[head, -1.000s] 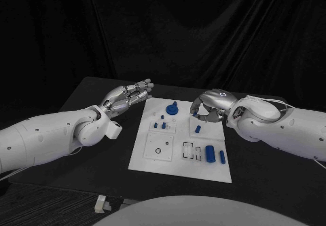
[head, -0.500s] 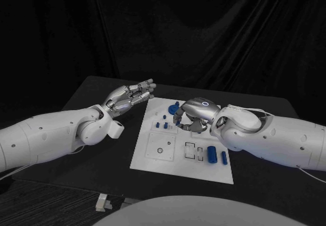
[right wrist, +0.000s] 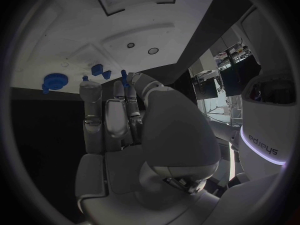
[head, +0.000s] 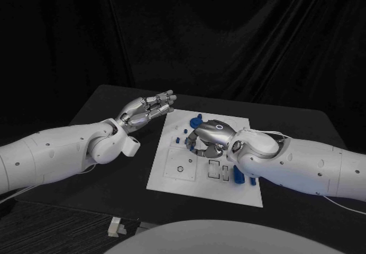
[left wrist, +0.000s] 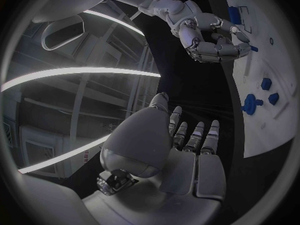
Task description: Assemble the parts on the task board
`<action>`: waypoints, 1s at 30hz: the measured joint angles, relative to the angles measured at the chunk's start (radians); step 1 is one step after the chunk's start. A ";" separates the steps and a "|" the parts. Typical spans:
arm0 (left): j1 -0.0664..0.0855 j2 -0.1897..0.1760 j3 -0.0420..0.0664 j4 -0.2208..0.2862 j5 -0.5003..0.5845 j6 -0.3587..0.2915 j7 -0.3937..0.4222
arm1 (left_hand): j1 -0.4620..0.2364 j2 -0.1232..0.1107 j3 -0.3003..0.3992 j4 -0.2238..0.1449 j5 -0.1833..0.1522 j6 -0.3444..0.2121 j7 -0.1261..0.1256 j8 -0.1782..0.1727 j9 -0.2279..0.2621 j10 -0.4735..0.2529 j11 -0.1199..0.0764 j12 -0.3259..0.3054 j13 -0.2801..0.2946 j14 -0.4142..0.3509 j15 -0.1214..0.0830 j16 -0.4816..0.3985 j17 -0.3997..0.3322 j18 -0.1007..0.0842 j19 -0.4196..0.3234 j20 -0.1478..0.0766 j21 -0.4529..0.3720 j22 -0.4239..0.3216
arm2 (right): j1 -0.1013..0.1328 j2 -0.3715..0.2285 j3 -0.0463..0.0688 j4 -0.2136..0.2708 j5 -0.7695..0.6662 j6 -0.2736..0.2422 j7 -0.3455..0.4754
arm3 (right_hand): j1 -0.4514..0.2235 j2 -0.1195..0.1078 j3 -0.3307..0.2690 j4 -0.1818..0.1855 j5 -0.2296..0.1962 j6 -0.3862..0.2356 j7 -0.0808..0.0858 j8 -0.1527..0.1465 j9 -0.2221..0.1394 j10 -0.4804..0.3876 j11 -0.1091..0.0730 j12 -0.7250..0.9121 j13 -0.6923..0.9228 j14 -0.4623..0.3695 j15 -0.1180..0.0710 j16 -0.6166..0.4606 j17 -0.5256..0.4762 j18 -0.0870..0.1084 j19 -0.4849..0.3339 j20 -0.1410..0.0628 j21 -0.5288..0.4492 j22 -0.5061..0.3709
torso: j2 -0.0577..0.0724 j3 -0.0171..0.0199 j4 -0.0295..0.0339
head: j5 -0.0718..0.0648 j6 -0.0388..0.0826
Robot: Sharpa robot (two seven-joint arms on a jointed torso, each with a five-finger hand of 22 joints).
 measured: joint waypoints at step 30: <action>-0.024 0.000 0.000 -0.004 0.000 0.010 0.000 | 0.000 0.000 0.000 0.000 0.000 0.000 0.000 0.000 0.000 0.000 0.000 0.000 0.000 0.000 0.000 0.000 0.000 0.000 0.000 0.000 0.000 -0.003 | -0.031 0.015 0.000 -0.011 -0.007 0.035 -0.018 | 0.000 0.000 0.000 0.000 0.000 0.000 0.000 0.000 0.000 0.006 0.002 -0.008 0.000 0.000 0.000 0.000 0.000 0.000 0.000 0.000 0.000 0.000 | -0.002 -0.0001 -0.0013 | 0.007 0.000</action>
